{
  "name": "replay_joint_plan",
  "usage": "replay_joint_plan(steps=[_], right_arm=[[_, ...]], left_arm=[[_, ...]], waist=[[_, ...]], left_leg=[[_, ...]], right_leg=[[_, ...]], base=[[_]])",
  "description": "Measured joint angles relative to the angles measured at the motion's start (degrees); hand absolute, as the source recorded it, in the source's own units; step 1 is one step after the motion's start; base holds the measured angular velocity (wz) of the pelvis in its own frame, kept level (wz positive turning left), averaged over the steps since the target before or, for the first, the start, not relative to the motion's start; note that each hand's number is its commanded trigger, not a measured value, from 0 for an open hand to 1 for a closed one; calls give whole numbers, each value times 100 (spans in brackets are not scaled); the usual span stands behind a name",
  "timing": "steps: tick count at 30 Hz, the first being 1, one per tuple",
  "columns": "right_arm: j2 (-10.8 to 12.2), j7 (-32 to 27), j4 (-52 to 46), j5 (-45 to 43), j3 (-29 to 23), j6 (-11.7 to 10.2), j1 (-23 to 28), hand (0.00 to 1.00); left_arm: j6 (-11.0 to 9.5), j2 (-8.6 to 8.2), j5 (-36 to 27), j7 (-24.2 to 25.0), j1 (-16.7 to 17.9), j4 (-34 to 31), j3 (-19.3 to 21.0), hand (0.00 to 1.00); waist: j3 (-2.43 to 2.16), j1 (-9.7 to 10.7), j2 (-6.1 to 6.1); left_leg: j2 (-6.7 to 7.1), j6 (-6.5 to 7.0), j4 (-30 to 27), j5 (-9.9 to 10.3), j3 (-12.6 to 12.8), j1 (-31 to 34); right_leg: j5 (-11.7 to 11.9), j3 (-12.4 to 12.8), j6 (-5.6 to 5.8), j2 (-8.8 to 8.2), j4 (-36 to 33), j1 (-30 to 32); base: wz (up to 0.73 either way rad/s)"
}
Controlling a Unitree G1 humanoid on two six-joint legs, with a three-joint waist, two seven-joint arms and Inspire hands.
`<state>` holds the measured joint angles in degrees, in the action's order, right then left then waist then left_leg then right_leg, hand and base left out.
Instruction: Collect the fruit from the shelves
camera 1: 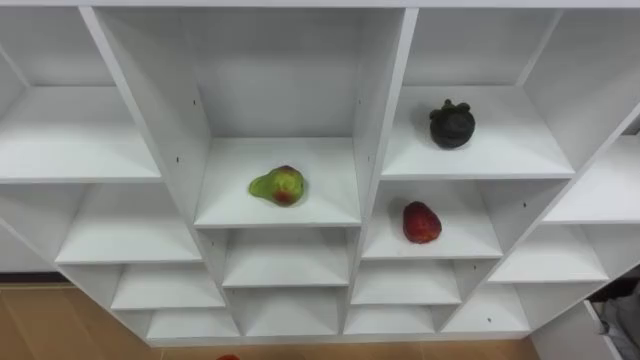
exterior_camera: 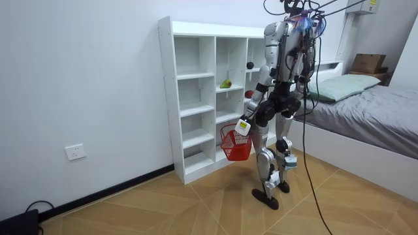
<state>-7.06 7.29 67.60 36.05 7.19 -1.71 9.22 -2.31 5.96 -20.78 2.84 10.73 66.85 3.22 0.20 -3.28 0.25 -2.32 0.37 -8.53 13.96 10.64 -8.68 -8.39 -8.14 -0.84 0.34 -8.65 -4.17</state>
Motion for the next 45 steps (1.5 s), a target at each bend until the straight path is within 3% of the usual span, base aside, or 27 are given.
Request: replay_joint_plan(steps=[19,28,36,45], right_arm=[[1,39,57,-23,35,56,-25,0],[-15,-192,131,-121,-406,54,-65,0],[-26,-624,52,745,-839,44,20,0],[-32,-1715,-1790,387,-1223,-116,227,0]], left_arm=[[55,22,-6,10,-46,-25,-1,100],[56,38,-1,35,-7,2,-5,100],[52,44,-3,11,2,3,31,100],[27,111,9,13,23,-12,107,100]], waist=[[1,4,-5],[2,172,-7],[-4,212,5],[-13,366,-35]], left_leg=[[4,0,6,0,9,4],[7,0,3,0,12,-2],[3,0,16,0,10,-14],[4,0,9,0,140,-10]], right_leg=[[0,3,0,3,1,25],[0,16,0,1,-4,31],[-1,37,0,15,-24,75],[-9,156,0,25,-112,148]], base=[[0],[0],[-1],[-6]])
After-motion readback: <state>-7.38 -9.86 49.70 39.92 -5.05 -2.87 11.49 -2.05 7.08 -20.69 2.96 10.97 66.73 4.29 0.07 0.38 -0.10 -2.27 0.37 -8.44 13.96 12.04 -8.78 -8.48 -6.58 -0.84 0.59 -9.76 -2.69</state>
